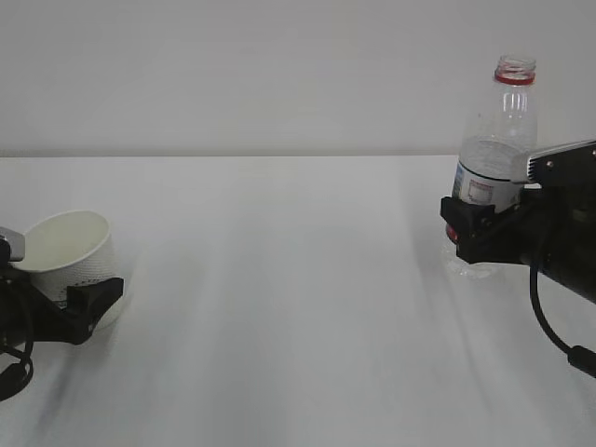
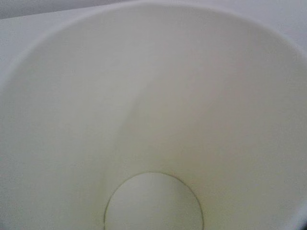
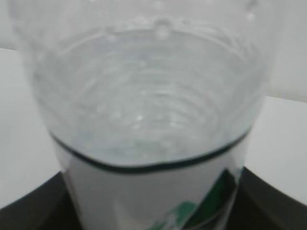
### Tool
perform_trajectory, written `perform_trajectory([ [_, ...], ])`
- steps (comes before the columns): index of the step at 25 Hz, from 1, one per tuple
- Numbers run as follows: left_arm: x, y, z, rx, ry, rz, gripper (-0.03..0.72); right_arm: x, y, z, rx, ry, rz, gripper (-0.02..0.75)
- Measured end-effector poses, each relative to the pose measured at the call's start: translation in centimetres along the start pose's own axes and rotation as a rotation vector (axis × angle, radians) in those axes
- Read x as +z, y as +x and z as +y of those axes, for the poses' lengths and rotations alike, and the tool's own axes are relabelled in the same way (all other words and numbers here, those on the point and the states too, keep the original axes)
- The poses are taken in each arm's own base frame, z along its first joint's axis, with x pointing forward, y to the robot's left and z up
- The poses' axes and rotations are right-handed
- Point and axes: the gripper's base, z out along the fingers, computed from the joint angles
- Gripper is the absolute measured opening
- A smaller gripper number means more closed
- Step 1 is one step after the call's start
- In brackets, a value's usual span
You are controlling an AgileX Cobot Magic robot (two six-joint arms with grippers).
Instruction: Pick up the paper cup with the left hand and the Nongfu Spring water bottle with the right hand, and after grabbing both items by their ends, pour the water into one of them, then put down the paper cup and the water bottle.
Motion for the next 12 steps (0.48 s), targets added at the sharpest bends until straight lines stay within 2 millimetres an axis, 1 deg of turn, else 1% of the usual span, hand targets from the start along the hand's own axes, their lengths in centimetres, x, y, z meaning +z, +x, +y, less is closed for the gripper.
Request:
perform_trajectory([
  [4,0.01,-0.05,0.00,0.000,0.000,-0.005,0.575,0.00,0.00,0.00,0.000,0.000,0.000,0.521],
  [6,0.01,-0.06,0.00,0.000,0.000,-0.006,0.554,0.00,0.00,0.00,0.000,0.000,0.000,0.521],
  [12,0.04,-0.09,0.01,0.001,0.001,-0.007,0.543,0.00,0.00,0.00,0.000,0.000,0.000,0.521],
])
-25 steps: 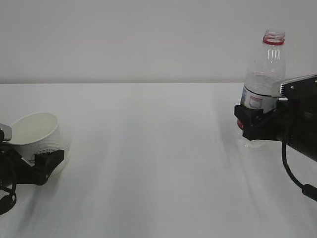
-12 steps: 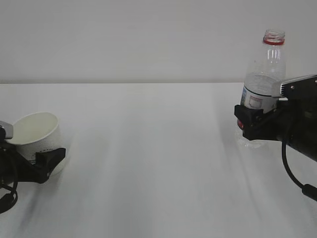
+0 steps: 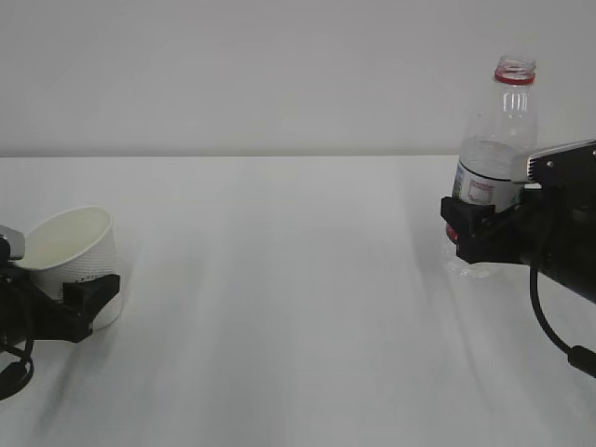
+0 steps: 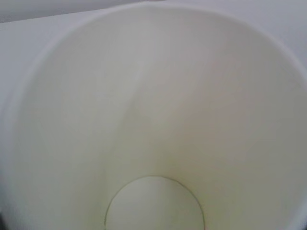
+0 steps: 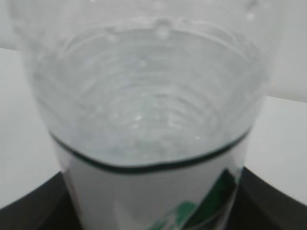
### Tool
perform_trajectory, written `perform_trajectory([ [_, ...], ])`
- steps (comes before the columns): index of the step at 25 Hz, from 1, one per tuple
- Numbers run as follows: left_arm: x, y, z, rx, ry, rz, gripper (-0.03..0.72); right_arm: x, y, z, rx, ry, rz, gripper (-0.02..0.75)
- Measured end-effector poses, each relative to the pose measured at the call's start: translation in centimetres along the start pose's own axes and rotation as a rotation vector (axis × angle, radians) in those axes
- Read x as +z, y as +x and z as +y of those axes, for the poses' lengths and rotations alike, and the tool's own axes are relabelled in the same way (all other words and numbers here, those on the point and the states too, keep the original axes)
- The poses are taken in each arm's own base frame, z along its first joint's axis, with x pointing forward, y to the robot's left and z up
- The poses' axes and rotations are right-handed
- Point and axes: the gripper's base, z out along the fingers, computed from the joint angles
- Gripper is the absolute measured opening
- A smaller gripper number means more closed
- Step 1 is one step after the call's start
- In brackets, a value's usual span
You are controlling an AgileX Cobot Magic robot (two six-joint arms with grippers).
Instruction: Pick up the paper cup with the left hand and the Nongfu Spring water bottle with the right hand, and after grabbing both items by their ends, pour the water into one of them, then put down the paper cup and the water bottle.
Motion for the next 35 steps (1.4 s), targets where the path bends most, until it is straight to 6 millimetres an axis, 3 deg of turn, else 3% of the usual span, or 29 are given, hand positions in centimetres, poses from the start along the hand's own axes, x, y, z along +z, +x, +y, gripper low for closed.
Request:
perform_trajectory([
  [35,0.2,-0.2,-2.1,0.126,0.256,-0.001,0.538,0.0,0.0,0.0,0.000,0.000,0.000,0.521],
])
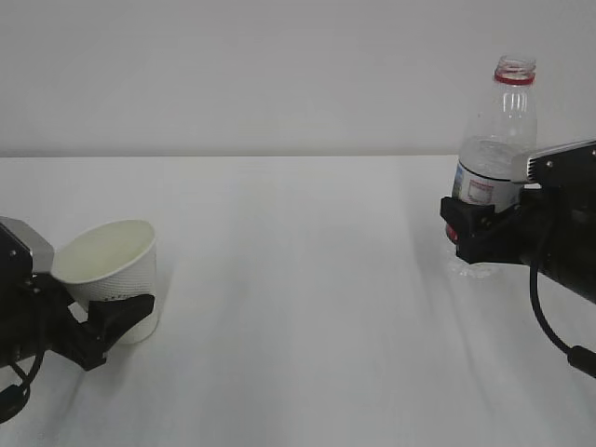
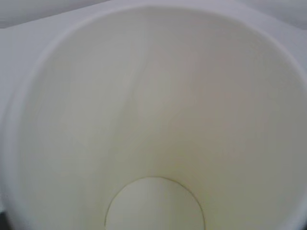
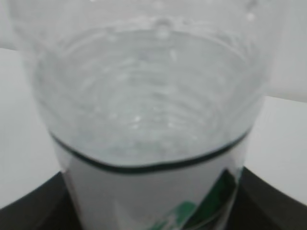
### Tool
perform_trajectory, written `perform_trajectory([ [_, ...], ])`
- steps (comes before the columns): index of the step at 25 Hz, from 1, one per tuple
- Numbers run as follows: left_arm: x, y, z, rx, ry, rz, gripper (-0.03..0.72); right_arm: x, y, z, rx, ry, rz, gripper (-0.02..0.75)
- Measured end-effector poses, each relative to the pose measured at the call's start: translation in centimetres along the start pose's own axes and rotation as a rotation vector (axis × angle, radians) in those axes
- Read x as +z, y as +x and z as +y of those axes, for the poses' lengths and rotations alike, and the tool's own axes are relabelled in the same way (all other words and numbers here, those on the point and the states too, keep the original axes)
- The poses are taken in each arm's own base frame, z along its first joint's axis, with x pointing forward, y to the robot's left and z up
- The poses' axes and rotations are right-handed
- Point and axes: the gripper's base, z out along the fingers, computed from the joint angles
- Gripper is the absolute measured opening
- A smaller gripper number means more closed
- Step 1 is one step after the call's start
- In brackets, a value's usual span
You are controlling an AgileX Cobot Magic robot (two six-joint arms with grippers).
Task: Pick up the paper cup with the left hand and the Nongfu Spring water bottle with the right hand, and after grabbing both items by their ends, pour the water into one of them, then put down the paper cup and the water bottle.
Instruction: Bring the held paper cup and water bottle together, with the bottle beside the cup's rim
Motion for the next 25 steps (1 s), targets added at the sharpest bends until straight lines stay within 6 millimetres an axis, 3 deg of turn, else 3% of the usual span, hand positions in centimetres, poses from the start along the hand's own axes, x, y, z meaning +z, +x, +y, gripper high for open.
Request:
perform_trajectory([
  [25,0.3,-0.3,-1.7,0.077,0.240,0.002,0.537,0.0,0.0,0.0,-0.008,0.000,0.000,0.521],
])
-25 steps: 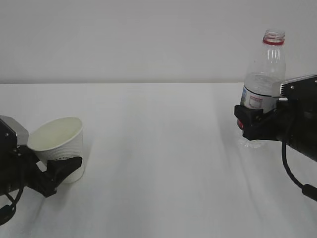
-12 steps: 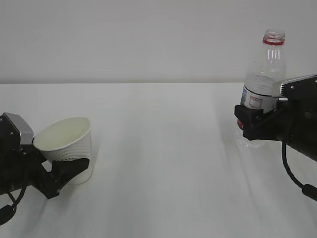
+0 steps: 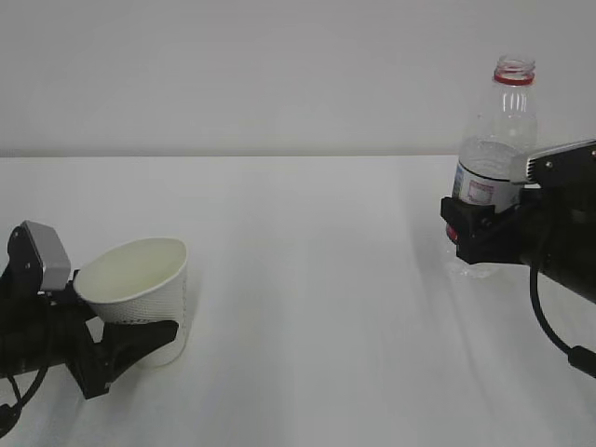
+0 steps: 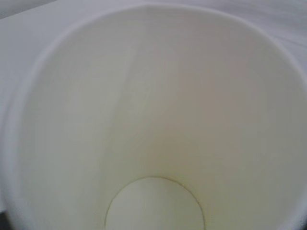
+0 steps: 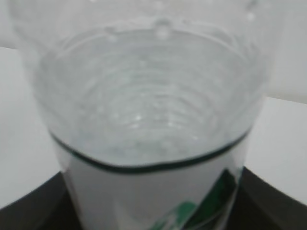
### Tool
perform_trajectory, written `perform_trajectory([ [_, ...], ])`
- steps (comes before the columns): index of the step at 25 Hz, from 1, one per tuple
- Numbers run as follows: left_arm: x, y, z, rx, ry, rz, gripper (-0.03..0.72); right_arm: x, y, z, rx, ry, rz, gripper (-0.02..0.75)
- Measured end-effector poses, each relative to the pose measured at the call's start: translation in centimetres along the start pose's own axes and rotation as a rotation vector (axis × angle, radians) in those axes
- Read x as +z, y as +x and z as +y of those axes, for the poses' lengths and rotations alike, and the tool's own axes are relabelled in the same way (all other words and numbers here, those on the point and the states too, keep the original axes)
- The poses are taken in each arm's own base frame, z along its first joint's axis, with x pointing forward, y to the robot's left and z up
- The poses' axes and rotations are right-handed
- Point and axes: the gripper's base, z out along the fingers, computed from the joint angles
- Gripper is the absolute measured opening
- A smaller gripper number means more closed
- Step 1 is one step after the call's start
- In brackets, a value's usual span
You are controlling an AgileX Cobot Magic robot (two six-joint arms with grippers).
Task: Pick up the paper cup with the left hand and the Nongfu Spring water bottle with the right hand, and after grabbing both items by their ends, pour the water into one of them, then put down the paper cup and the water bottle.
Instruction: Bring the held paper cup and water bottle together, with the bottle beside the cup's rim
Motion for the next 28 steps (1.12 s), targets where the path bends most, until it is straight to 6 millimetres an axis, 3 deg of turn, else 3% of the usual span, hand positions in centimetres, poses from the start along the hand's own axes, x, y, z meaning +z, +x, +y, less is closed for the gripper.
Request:
perform_trajectory([
  [13,0.1,0.0,-0.4,0.014,0.036,0.004,0.536,0.0,0.0,0.0,-0.002,0.000,0.000,0.521],
  [20,1.8,-0.9,-1.7,0.061,0.098,-0.012,0.536,0.0,0.0,0.0,-0.006,0.000,0.000,0.521],
  [28,3.1,-1.5,-2.7,0.034,0.053,-0.028,0.536,0.0,0.0,0.0,-0.006,0.000,0.000,0.521],
])
